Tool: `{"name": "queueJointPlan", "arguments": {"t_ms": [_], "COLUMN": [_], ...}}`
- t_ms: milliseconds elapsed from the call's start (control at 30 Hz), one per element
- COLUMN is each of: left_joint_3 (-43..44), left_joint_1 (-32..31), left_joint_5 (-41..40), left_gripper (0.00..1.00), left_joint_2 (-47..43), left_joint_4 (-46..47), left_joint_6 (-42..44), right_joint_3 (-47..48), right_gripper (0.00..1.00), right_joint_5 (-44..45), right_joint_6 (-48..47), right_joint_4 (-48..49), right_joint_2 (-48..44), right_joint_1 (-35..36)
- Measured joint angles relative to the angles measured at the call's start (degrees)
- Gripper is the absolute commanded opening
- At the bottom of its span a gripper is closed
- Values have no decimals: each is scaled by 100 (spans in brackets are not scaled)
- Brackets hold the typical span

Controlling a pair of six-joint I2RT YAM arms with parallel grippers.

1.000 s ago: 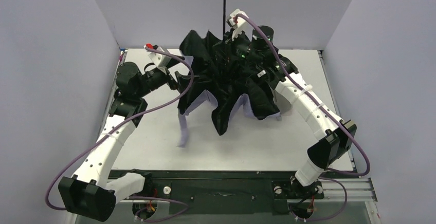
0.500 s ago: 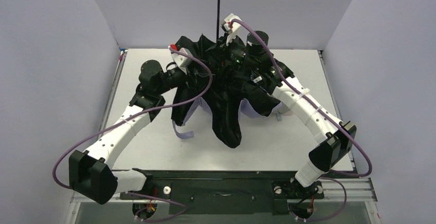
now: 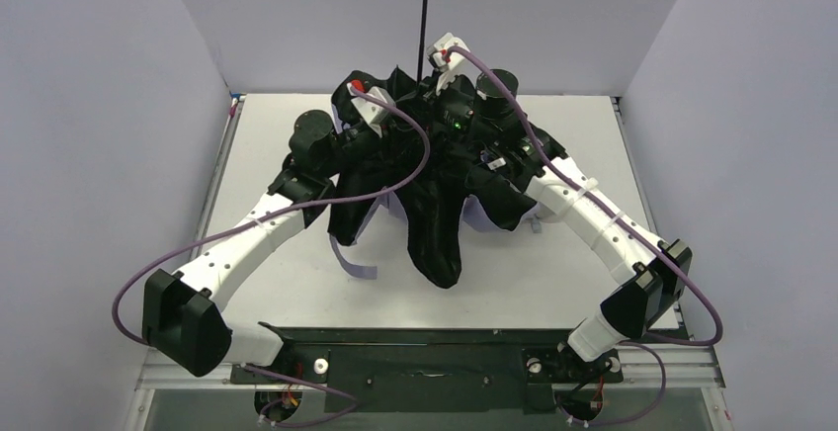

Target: Open the umbrella

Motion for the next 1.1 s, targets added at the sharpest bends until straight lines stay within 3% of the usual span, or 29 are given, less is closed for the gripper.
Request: {"name": "queueJointPlan", "arguments": {"t_ms": [200, 1100], "left_joint_3": [13, -459], "left_joint_1": [-46, 50], "left_joint_5": [-39, 15], "left_gripper": [13, 15], "left_joint_2": [81, 212], "left_joint_4": [-9, 282], "left_joint_6": [2, 214], "right_joint_3": [-61, 87], "right_gripper": [0, 0], "right_joint_5": [42, -452], "right_joint_6": [61, 289], "right_joint_4": [74, -308], "right_joint_2": [-35, 278], "right_joint_1": [-2, -278]}}
